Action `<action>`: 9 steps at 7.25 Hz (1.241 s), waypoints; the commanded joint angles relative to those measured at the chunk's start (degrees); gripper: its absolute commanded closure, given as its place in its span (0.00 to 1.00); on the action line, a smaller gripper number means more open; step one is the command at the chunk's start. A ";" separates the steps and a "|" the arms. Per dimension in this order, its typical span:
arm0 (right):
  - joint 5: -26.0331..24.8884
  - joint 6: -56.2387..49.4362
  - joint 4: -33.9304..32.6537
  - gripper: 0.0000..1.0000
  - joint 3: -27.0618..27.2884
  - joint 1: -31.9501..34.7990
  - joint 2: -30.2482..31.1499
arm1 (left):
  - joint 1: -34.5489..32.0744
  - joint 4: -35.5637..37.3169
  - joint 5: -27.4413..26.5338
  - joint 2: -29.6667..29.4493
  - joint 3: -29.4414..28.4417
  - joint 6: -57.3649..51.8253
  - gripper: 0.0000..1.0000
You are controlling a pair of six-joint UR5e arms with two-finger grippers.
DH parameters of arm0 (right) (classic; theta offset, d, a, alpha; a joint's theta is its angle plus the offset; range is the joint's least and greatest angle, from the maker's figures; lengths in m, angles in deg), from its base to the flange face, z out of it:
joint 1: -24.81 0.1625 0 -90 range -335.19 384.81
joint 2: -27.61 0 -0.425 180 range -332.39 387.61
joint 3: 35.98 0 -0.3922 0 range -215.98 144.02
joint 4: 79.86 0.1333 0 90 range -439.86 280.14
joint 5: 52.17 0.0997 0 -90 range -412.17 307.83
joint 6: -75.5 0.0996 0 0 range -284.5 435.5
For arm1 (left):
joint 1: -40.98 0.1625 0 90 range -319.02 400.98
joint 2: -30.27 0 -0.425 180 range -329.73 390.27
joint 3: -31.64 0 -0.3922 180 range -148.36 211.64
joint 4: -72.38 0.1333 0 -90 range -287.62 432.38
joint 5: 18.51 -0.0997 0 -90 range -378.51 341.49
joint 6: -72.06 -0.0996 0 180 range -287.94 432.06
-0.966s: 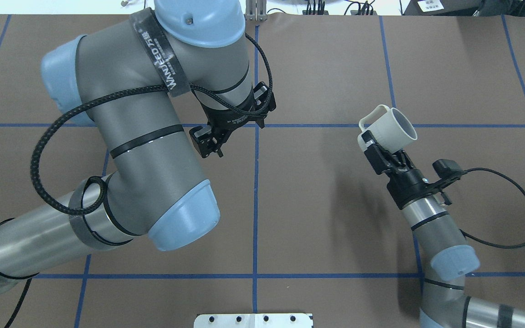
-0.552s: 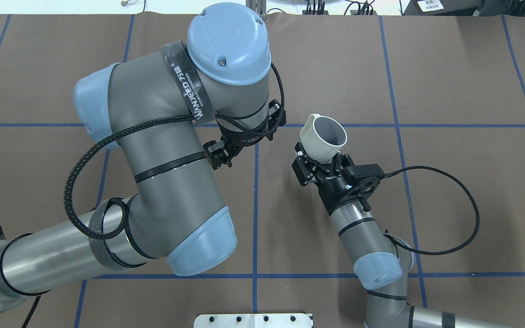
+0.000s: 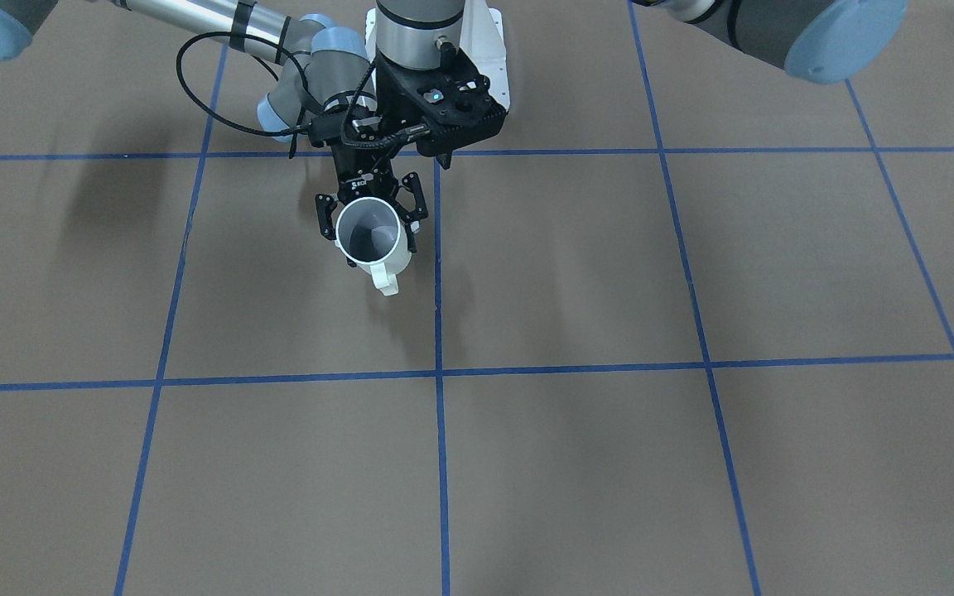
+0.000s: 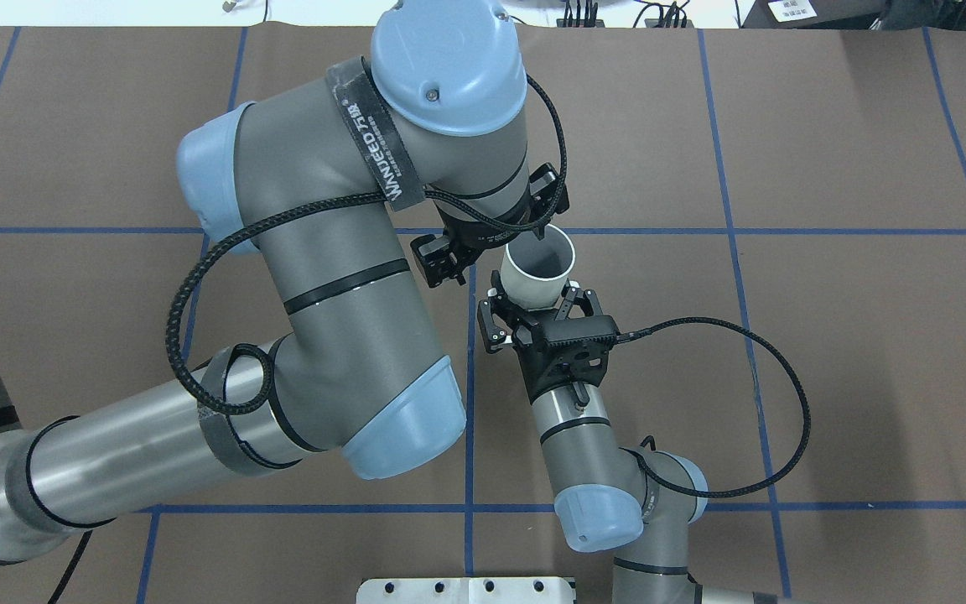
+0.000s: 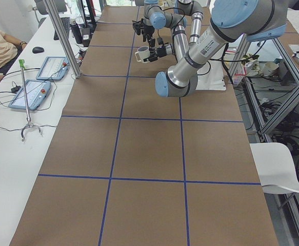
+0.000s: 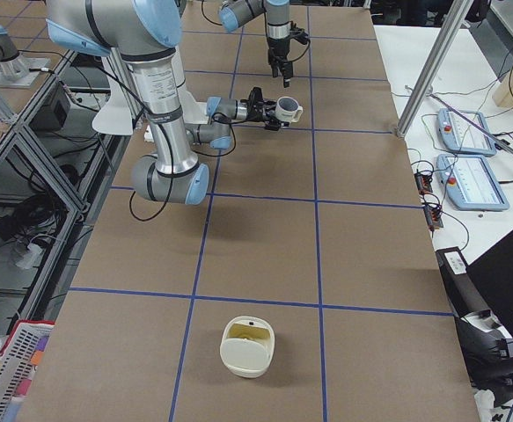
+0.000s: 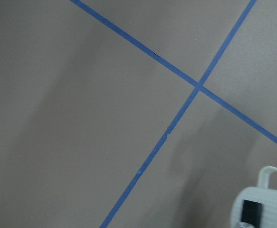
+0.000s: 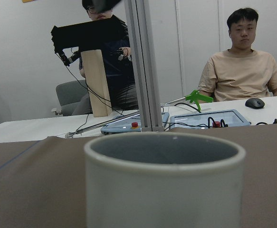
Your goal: Left arm hands cup to right arm to dump lemon
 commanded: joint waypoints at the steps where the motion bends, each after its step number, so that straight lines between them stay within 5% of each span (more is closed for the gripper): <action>1: -4.27 -0.73 -1.11 0.98 -0.09 -1.17 -0.34 | 0.02 -0.91 0.27 -0.37 -1.98 0.82 0.00; 3: -7.89 -0.65 -1.02 0.96 -0.09 -2.67 -0.25 | -0.33 3.30 1.84 -7.01 -11.78 0.56 0.04; 6: -10.02 -0.65 -1.02 0.95 -0.27 -2.85 0.19 | -1.03 5.76 5.71 -7.13 -11.75 -0.66 0.21; 9: -10.02 -0.65 -1.02 0.95 -0.09 -2.85 -0.07 | -0.78 10.61 10.72 -7.22 -9.99 -6.56 0.24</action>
